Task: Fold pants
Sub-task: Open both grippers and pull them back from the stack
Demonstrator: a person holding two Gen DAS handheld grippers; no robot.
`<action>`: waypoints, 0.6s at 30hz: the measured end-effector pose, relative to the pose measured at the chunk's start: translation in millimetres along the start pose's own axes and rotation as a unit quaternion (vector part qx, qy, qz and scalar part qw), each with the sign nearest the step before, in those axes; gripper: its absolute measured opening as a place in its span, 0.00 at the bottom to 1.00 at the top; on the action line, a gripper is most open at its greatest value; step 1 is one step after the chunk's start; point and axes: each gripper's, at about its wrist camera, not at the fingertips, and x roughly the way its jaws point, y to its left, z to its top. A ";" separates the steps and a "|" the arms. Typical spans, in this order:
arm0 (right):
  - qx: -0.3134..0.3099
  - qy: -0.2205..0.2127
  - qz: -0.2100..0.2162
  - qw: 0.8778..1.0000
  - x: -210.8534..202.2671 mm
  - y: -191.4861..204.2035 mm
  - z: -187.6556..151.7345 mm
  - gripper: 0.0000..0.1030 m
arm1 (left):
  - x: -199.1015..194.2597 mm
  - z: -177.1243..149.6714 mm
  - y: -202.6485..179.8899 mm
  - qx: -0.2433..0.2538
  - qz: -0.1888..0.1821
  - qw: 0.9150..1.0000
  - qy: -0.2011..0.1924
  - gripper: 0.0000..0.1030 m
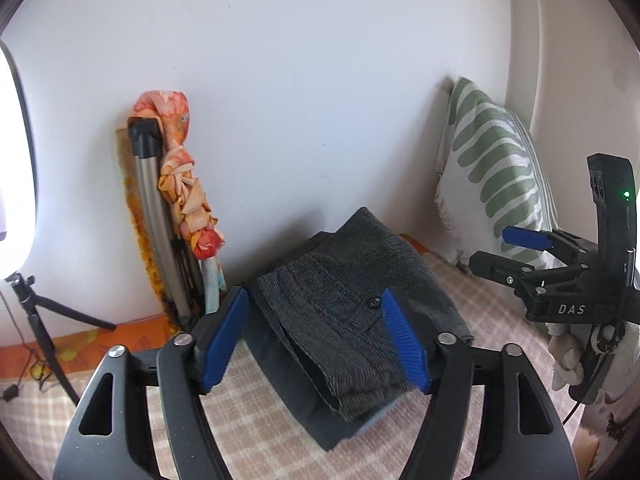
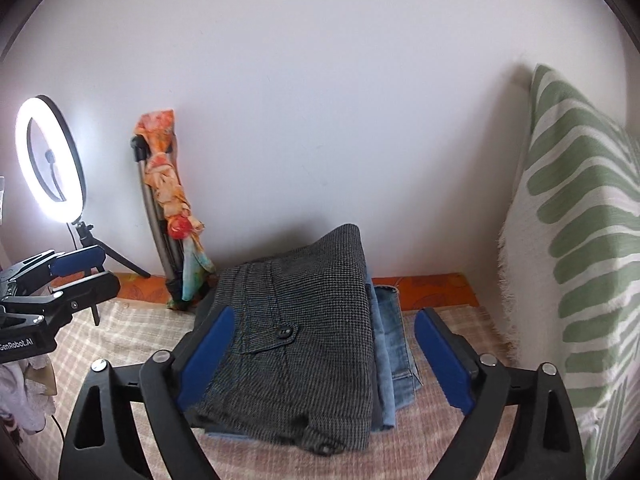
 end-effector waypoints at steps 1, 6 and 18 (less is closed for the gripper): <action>-0.002 -0.003 -0.002 1.000 -7.1 2.9 -0.9 0.95 | -4.9 -1.4 -0.5 -0.001 -0.001 1.000 -0.001 0.70; -0.008 -0.017 -0.015 1.000 -38.0 16.7 -7.8 1.00 | -36.1 -7.9 -9.0 0.005 -0.007 1.000 -0.007 0.73; -0.009 -0.017 -0.032 0.999 -107.3 49.4 -46.8 1.00 | -112.6 -35.8 -16.8 -0.002 -0.028 0.999 -0.022 0.77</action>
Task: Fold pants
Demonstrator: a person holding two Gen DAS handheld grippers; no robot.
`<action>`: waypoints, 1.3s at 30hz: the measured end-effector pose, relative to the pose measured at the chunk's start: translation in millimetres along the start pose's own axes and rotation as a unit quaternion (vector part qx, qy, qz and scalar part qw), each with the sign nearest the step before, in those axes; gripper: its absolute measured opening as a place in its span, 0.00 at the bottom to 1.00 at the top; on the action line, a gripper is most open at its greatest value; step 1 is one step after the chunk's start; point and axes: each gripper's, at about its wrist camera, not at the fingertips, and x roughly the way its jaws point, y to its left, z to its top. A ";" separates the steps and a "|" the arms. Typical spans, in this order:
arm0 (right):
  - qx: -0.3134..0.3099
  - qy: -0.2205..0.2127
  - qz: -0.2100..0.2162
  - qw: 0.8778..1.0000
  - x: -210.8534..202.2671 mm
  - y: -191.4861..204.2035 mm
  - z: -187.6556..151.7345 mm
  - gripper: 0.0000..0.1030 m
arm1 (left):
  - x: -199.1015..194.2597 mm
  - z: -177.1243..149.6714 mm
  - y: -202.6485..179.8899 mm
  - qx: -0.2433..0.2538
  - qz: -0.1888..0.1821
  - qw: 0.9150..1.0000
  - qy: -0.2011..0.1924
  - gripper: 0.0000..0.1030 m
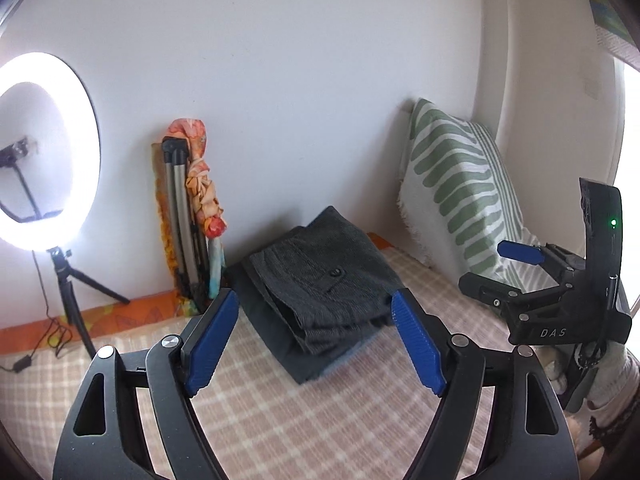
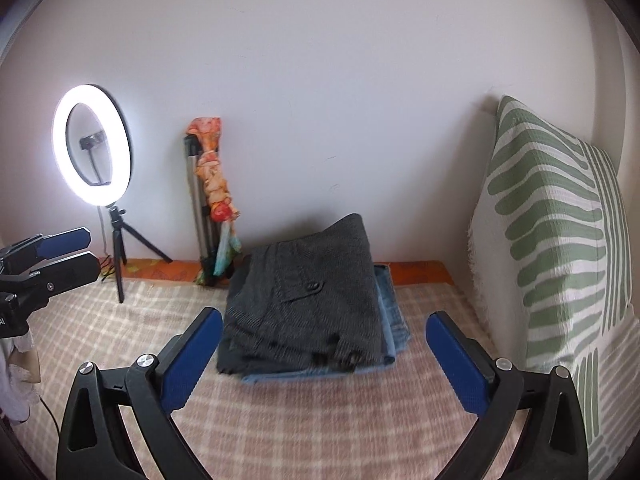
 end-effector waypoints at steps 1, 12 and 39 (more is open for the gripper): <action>-0.001 -0.002 -0.001 1.000 -5.9 3.1 -2.9 1.00 | -4.9 -3.5 -1.1 0.001 -0.002 1.000 0.001 0.77; 0.008 -0.021 -0.004 1.000 -66.9 37.0 -42.7 1.00 | -59.0 -47.6 -2.5 -0.001 0.005 1.000 0.008 0.77; 0.039 -0.025 -0.047 0.998 -132.0 99.8 -120.7 1.00 | -135.4 -129.4 8.2 -0.018 0.065 0.997 0.030 0.80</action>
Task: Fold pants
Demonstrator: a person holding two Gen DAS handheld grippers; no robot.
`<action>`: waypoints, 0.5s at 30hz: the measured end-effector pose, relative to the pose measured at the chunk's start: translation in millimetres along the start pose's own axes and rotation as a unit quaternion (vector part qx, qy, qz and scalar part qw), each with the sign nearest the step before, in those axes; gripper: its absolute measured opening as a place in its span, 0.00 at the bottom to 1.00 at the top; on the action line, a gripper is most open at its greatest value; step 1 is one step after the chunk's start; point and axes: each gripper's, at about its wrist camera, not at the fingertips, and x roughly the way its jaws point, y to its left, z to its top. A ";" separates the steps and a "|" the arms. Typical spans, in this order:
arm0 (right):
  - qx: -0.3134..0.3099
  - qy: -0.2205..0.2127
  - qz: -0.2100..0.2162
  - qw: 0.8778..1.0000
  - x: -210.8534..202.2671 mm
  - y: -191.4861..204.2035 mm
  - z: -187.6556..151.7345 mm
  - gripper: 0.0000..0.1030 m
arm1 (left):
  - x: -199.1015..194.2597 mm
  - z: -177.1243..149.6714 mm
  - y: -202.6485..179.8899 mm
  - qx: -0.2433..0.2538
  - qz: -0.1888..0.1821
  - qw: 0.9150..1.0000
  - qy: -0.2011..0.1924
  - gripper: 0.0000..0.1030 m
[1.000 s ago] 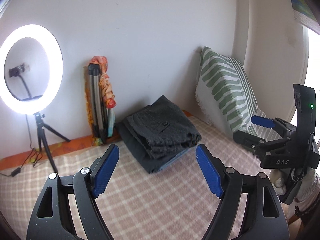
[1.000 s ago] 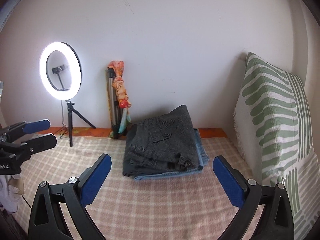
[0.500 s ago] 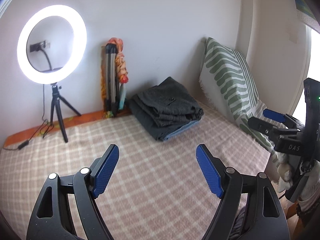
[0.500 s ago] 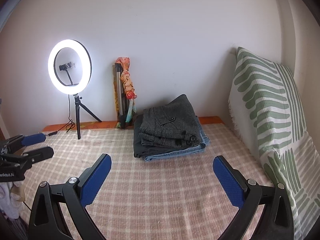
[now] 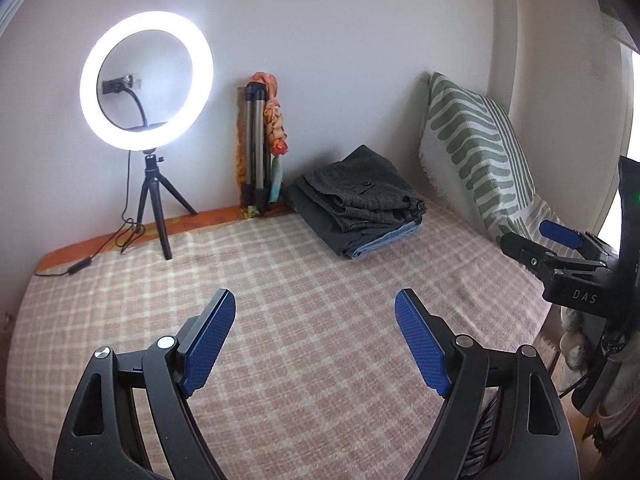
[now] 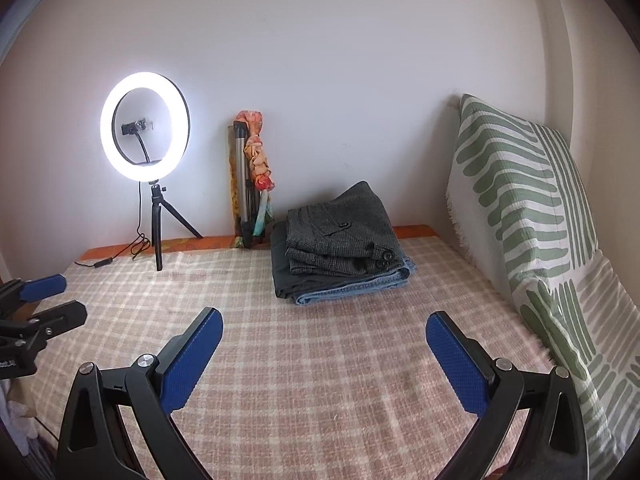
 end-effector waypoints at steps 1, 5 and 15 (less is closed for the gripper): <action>0.004 0.002 0.004 1.000 -0.3 0.7 -1.6 1.00 | -0.7 -1.6 0.5 -0.003 0.001 1.000 0.004 0.80; 0.017 0.004 0.007 1.000 -3.2 1.7 -6.1 1.00 | -2.2 -8.3 3.6 -0.004 0.008 1.000 0.015 0.80; 0.016 -0.002 -0.007 1.000 -10.1 3.7 -11.3 1.00 | 1.5 -21.5 11.1 -0.005 0.044 0.998 0.046 0.81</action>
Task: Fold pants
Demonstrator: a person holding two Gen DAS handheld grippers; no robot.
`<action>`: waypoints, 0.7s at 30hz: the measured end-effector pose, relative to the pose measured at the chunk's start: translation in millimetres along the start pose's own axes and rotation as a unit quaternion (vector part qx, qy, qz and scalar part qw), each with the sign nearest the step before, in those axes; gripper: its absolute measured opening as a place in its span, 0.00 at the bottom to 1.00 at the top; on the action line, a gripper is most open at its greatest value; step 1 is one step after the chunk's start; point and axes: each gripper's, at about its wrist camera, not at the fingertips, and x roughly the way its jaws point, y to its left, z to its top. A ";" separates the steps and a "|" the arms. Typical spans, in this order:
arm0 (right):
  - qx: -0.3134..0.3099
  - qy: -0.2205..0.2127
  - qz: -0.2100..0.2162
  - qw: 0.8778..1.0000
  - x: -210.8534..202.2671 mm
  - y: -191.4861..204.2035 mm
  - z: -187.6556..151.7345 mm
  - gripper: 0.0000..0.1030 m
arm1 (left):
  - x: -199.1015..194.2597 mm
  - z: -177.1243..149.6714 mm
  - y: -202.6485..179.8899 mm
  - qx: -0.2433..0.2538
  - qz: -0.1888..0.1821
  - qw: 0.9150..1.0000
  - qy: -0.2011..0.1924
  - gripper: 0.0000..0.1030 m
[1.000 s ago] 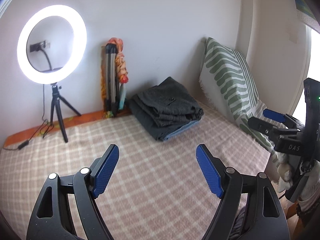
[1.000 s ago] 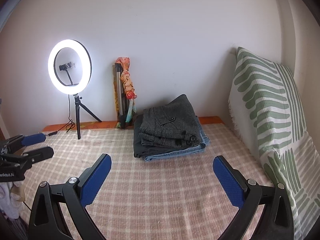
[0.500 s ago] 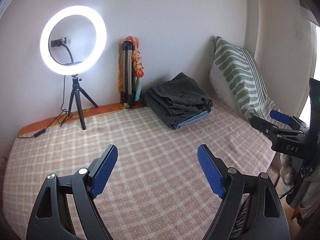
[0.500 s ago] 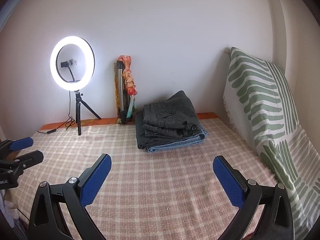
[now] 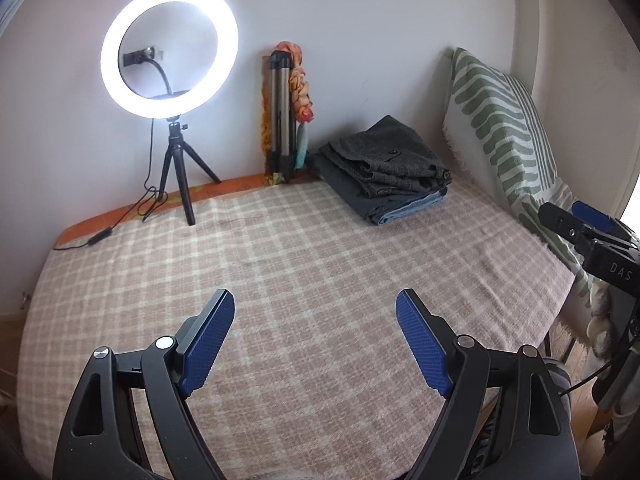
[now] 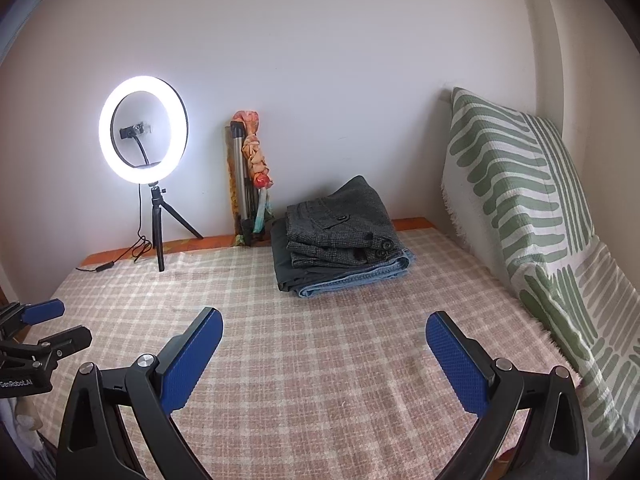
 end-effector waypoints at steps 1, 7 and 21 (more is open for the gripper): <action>-0.001 -0.001 -0.001 1.000 -0.5 0.5 0.1 1.00 | 0.1 -0.5 0.5 0.001 0.005 1.000 0.001 0.81; -0.002 -0.003 0.002 1.000 -1.6 3.0 0.6 1.00 | -2.0 0.8 3.7 0.002 0.017 1.000 -0.001 0.81; -0.002 -0.004 0.002 1.000 -2.0 5.2 0.4 1.00 | -3.0 1.5 4.1 -0.002 0.024 1.000 -0.001 0.81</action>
